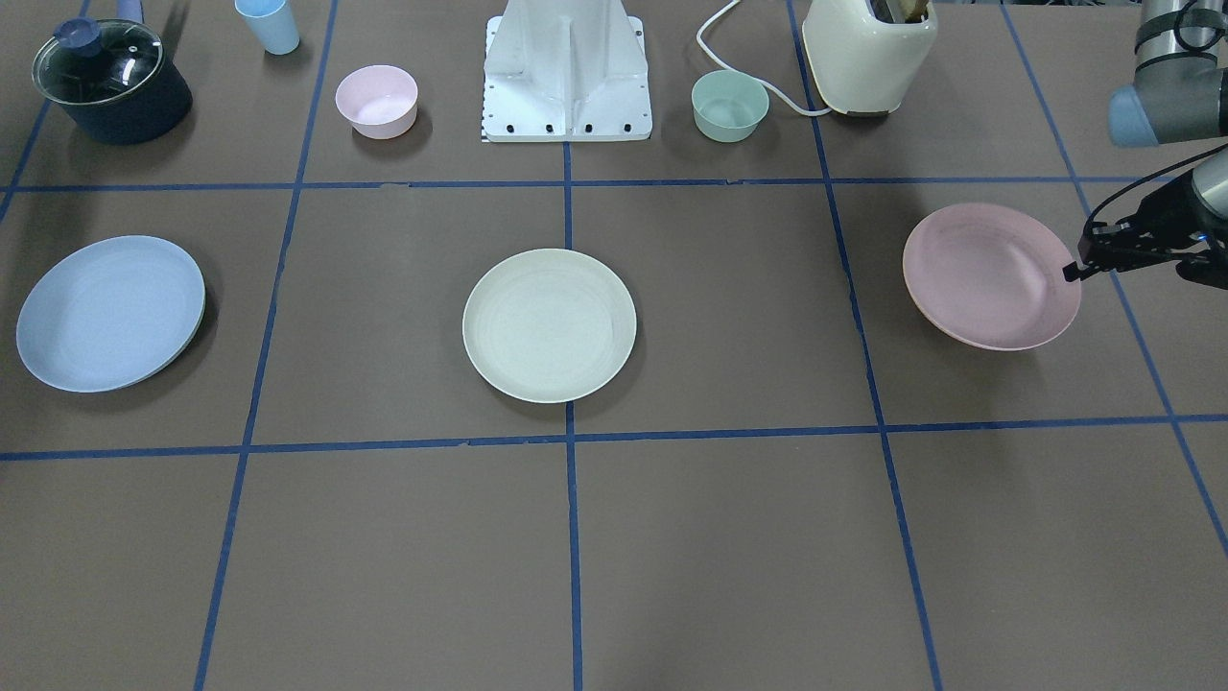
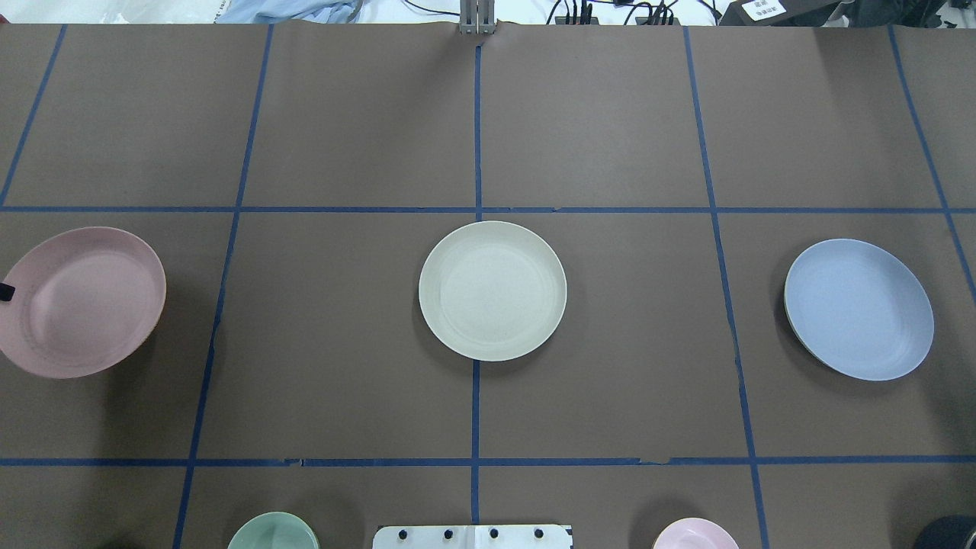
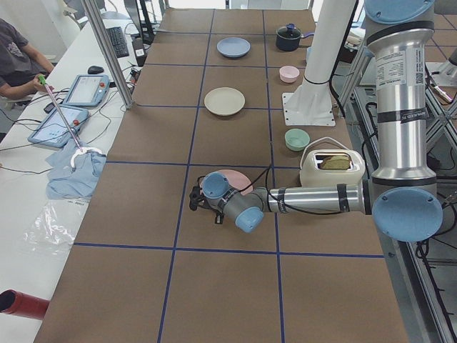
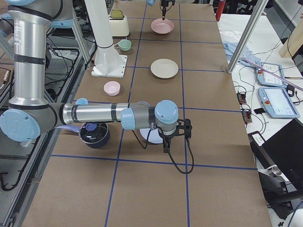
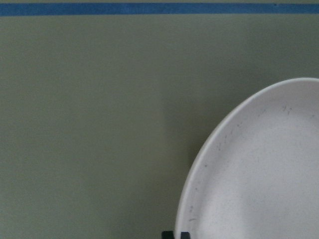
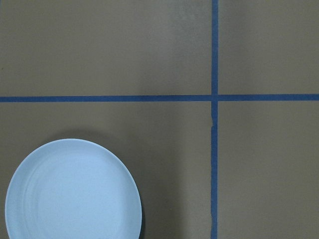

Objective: Stack three plates with pink and blue
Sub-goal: 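Lift the pink plate with the left gripper while the right gripper grasps the blue plate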

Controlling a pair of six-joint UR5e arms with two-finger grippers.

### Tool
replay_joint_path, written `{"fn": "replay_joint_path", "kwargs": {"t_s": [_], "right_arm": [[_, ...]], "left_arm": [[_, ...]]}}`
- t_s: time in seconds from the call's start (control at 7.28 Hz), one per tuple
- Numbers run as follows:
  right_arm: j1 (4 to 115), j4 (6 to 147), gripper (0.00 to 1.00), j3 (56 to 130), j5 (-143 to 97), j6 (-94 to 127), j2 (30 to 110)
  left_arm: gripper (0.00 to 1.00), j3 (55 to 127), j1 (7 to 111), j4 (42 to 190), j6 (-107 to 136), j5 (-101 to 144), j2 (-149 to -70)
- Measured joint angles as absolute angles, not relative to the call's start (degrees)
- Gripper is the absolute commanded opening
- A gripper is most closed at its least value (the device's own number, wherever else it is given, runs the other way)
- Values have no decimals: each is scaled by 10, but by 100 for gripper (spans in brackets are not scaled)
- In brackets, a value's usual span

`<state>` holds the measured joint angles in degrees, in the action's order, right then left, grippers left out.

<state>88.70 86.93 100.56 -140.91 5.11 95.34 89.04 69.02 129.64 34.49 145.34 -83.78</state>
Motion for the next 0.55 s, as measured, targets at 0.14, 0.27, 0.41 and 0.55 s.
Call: {"fn": "replay_joint_path", "kwargs": {"t_s": [0.14,0.27,0.41,0.55], "right_arm": [[870,856,100,1003,-1390,53,952],[850,842,100,996,-1365,57,952],[831,818,100,986,-1350,66,952],[806,774,100,968,-1344,92,952]], "left_arm": [[0,914,700,1249,347,1465,-854],[0,950,704,1191,357,1469,-872],[0,988,705,1144,388,1470,-891],[0,1022,704,1117,440,1471,-910]]}}
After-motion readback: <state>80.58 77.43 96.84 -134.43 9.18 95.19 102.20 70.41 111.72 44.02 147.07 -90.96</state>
